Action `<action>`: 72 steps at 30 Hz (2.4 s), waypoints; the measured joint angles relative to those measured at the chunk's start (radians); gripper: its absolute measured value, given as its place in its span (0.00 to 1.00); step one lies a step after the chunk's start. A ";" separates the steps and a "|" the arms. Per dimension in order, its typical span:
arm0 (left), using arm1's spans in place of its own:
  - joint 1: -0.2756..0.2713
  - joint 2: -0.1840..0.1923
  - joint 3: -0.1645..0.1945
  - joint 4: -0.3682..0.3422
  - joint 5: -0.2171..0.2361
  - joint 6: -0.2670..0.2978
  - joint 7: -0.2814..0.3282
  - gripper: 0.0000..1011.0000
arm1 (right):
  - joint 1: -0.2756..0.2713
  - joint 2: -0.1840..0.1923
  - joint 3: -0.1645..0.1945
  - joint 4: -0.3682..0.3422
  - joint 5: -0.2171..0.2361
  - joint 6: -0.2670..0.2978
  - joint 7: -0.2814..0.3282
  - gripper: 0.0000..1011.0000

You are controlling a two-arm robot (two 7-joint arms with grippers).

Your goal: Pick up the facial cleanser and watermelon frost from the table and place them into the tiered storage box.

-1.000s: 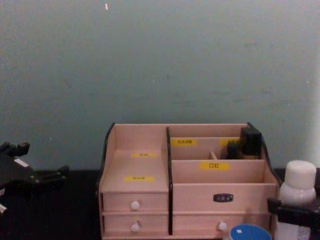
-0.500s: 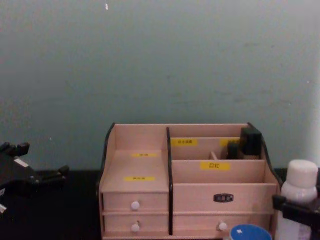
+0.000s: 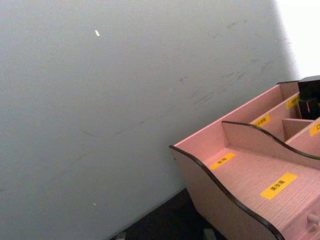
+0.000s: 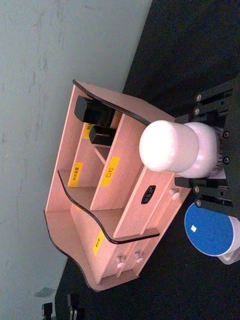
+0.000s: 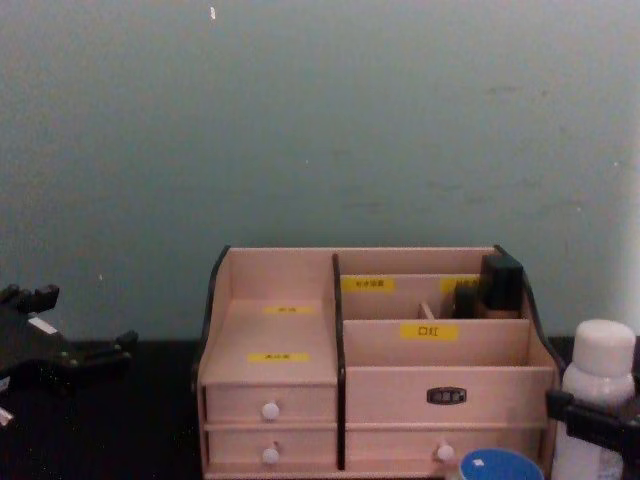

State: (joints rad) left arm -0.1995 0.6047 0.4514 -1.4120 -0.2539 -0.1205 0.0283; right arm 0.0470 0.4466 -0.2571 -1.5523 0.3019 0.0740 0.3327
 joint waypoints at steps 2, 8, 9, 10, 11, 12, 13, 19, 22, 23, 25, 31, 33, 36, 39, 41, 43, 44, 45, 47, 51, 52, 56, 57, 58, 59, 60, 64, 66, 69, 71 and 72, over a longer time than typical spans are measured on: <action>0.000 0.000 0.000 0.000 0.000 0.000 0.000 0.99 | -0.001 0.000 0.001 -0.002 0.001 0.000 0.001 0.60; 0.000 0.000 0.000 0.000 0.000 0.000 0.000 0.99 | -0.029 0.017 0.019 -0.055 0.026 -0.007 0.036 0.59; 0.000 0.000 0.000 0.000 0.000 0.000 0.000 0.99 | -0.033 0.021 0.021 -0.063 0.030 -0.007 0.040 0.59; 0.000 0.000 0.000 0.000 0.000 0.000 0.000 0.99 | -0.037 0.025 0.023 -0.073 0.033 -0.007 0.043 0.60; 0.000 0.000 0.000 0.000 0.000 0.000 0.000 0.99 | -0.041 0.030 0.025 -0.083 0.036 -0.007 0.047 0.59; 0.000 0.000 0.000 0.000 0.000 0.000 0.000 0.99 | -0.045 0.033 0.027 -0.093 0.039 -0.007 0.050 0.59; 0.000 0.000 0.000 0.000 0.000 0.000 0.000 0.99 | -0.052 0.042 0.032 -0.113 0.046 -0.006 0.056 0.60; 0.000 0.000 0.000 0.000 0.000 0.000 0.000 0.99 | -0.068 0.075 0.045 -0.185 0.065 0.000 0.070 0.59; 0.000 0.000 0.000 0.000 0.000 0.000 0.000 0.99 | -0.062 0.081 0.047 -0.204 0.069 0.000 0.070 0.60; 0.000 0.000 0.000 0.000 0.000 0.000 0.000 0.99 | -0.058 0.082 0.048 -0.208 0.069 -0.001 0.070 0.60; 0.000 0.000 0.000 0.000 0.000 0.000 0.000 0.99 | -0.043 0.082 0.046 -0.213 0.070 -0.002 0.070 0.59; 0.000 0.000 0.000 0.000 0.000 0.000 0.000 0.99 | 0.023 0.066 0.026 -0.191 0.072 -0.004 0.070 0.60; 0.000 0.000 0.000 0.000 0.000 0.000 0.000 0.99 | 0.042 0.060 0.020 -0.179 0.073 -0.001 0.070 0.59; 0.000 0.000 0.000 0.000 0.000 0.000 0.000 0.99 | 0.085 0.045 0.003 -0.146 0.076 0.006 0.074 0.59; 0.000 0.000 0.000 0.000 0.000 0.000 0.000 0.99 | 0.132 0.028 -0.012 -0.109 0.086 0.017 0.082 0.59; 0.000 0.000 0.000 0.000 0.000 0.000 0.000 0.99 | 0.167 0.016 -0.026 -0.080 0.092 0.024 0.087 0.59; 0.000 0.000 0.000 0.000 0.000 0.000 0.000 0.99 | 0.190 0.009 -0.035 -0.062 0.093 0.028 0.089 0.60; 0.000 0.000 0.000 0.000 0.000 0.000 0.000 0.99 | 0.203 0.005 -0.040 -0.051 0.093 0.029 0.090 0.60; 0.000 0.000 0.000 0.000 0.000 0.000 0.000 0.99 | 0.224 -0.002 -0.047 -0.031 0.093 0.033 0.091 0.60; 0.000 0.000 0.000 0.000 0.000 0.000 0.000 0.99 | 0.255 -0.013 -0.059 -0.002 0.093 0.036 0.093 0.60; 0.000 0.000 0.000 0.000 0.000 0.000 0.000 0.99 | 0.306 -0.033 -0.081 0.055 0.092 0.043 0.094 0.60; 0.000 0.000 0.000 0.000 0.000 0.000 0.000 0.99 | 0.319 -0.039 -0.085 0.071 0.092 0.043 0.094 0.60; 0.000 0.000 0.000 0.000 0.000 0.000 0.000 0.99 | 0.371 -0.062 -0.107 0.136 0.085 0.042 0.098 0.60; 0.000 0.000 0.000 0.000 0.000 0.000 0.000 0.99 | 0.371 -0.062 -0.107 0.136 0.085 0.042 0.098 0.60; 0.000 0.000 0.000 0.000 0.000 0.000 0.000 0.99 | 0.380 -0.067 -0.110 0.147 0.084 0.041 0.100 0.60; 0.000 0.000 0.000 0.000 0.000 0.000 0.000 0.99 | 0.396 -0.074 -0.116 0.168 0.080 0.036 0.102 0.59; 0.000 0.000 0.000 0.000 0.000 0.000 0.000 0.99 | 0.404 -0.078 -0.119 0.176 0.079 0.034 0.103 0.59; 0.000 0.000 0.000 0.000 0.000 0.000 0.000 0.99 | 0.447 -0.102 -0.134 0.231 0.070 0.015 0.110 0.59; 0.000 0.000 0.000 0.000 0.000 0.000 0.000 0.99 | 0.460 -0.109 -0.140 0.250 0.065 0.009 0.112 0.59; 0.000 0.000 0.000 0.000 0.000 0.000 0.000 0.99 | 0.485 -0.124 -0.150 0.286 0.058 0.000 0.117 0.60; 0.000 0.000 0.000 0.000 0.000 0.000 0.000 0.99 | 0.500 -0.134 -0.155 0.309 0.055 -0.007 0.120 0.60; 0.000 0.000 0.000 0.000 0.000 0.000 0.000 0.99 | 0.505 -0.137 -0.157 0.319 0.052 -0.009 0.121 0.60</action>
State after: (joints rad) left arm -0.1995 0.6047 0.4514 -1.4120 -0.2539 -0.1205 0.0283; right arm 0.5525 0.3093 -0.4141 -1.2338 0.3542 0.0650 0.4538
